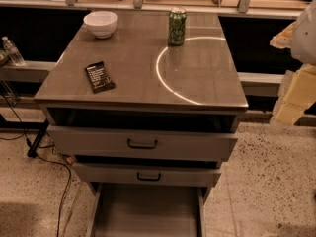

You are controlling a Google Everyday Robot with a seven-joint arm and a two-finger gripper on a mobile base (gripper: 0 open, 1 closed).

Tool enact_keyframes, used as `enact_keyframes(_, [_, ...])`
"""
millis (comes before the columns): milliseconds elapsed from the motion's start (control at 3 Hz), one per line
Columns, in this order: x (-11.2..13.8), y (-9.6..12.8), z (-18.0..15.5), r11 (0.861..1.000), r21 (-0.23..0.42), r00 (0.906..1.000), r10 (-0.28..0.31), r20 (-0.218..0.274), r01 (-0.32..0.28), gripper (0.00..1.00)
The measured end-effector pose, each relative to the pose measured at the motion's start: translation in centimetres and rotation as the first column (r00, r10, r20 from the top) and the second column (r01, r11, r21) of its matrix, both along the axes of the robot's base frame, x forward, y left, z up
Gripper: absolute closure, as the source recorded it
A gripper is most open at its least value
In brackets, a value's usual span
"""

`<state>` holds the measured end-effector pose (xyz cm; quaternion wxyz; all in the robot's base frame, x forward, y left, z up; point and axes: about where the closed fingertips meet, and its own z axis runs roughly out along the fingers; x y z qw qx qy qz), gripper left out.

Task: Place green can into bottom drawer

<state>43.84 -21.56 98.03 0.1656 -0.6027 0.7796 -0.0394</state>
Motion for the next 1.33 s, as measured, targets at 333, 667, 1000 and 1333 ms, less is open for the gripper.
enact_keyframes(333, [0.0,0.0,0.0,1.0,0.0,1.0,0.0,0.0,0.0,0.0])
enact_keyframes(667, [3.0,0.5,-0.1,0.999,0.037,0.9992,0.003,0.039,-0.004,0.0])
enact_keyframes(1000, [12.4,2.7,-0.9,0.994,0.111,0.9926,-0.03,0.118,0.017,0.0])
enact_keyframes(1333, [20.8,3.3,-2.2,0.972,0.218,0.9802,-0.123,0.155,0.088,0.0])
